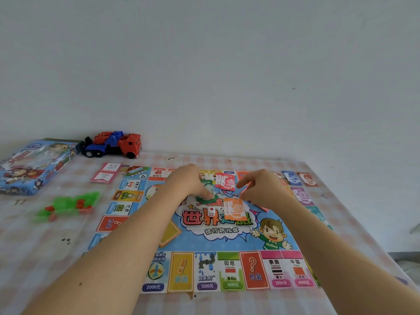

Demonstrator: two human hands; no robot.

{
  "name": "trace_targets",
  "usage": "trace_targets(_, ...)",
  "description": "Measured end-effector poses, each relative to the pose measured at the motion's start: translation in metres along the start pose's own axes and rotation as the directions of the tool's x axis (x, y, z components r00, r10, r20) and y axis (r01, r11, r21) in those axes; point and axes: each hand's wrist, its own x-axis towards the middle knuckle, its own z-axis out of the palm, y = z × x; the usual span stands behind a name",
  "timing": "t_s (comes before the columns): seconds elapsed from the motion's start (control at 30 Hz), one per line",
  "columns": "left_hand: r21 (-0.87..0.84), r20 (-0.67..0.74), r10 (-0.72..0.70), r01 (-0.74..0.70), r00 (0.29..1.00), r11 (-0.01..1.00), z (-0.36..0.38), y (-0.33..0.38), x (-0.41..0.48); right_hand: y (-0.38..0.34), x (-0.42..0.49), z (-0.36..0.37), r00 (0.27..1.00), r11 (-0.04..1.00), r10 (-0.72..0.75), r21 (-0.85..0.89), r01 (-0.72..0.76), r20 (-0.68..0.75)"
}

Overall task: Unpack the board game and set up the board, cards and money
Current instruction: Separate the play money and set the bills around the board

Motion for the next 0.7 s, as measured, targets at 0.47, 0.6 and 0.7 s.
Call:
trace_targets(0.47,-0.389,-0.139,0.118,-0.164,0.983,0.907,-0.013,0.01,-0.011,-0.003,-0.015,-0.012,0.996,0.969,-0.001,0.245,0.021,-0.084)
trace_targets(0.6,-0.424,-0.208,0.211,-0.282,0.955,0.86,-0.022,0.03,-0.027,-0.007,-0.03,-0.021,0.996,0.911,0.01,0.411,0.027,-0.087)
trace_targets(0.7,-0.415,-0.215,0.261,-0.33,0.941,0.848,-0.018,0.042,-0.042,-0.006,-0.043,-0.025,0.997,0.888,0.041,0.46,-0.003,-0.072)
